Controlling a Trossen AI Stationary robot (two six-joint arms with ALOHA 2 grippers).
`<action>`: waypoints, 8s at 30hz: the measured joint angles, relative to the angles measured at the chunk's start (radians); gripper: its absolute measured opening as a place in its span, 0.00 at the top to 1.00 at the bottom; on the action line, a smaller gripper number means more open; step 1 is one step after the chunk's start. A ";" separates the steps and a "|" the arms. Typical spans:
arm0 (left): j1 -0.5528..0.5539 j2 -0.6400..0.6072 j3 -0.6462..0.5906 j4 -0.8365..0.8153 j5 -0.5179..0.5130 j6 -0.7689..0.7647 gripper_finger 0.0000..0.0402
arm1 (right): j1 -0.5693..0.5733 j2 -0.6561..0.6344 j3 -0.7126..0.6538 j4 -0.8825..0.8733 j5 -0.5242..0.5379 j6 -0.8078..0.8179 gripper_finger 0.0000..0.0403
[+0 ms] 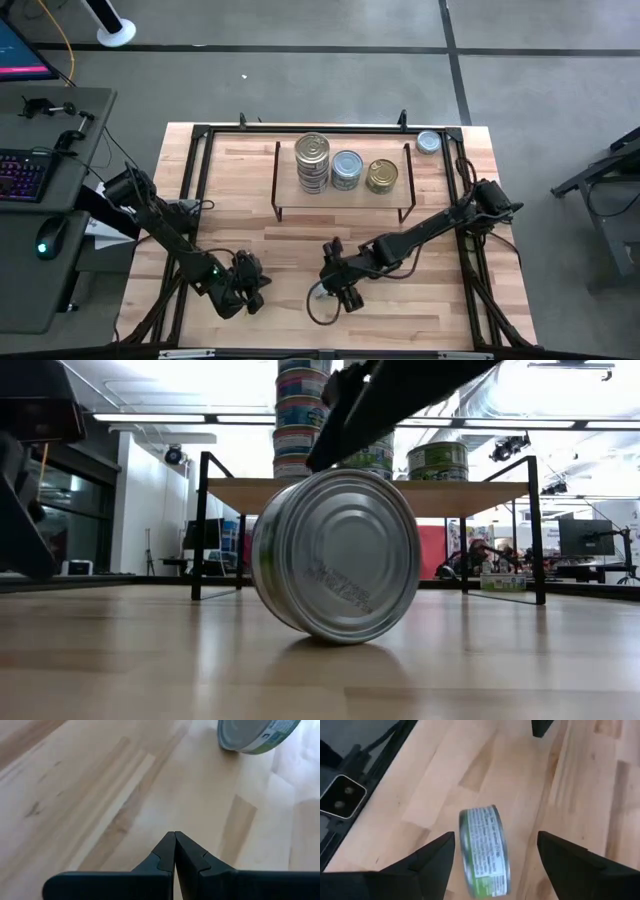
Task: Stack canned seafood by type on shelf
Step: Stack the white-green tuna can on top of the white-green tuna can on the shelf
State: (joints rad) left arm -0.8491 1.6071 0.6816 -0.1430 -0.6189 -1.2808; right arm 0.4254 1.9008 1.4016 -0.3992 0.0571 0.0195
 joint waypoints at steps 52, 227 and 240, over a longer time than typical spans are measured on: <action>0.078 0.030 0.000 0.031 -0.033 0.062 1.00 | -0.049 0.001 0.733 -1.144 1.046 -0.160 0.71; 0.556 -0.020 0.001 0.088 0.693 0.544 1.00 | -1.331 -0.714 -0.920 -0.201 0.259 0.848 1.00; 0.556 -0.020 0.001 0.089 0.693 0.569 1.00 | -1.223 -0.778 -0.924 -0.362 0.204 0.788 1.00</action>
State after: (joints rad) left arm -0.2935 1.5867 0.6823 -0.0543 0.0742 -0.7116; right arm -0.7979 1.1224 0.4776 -0.7610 0.2614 0.8079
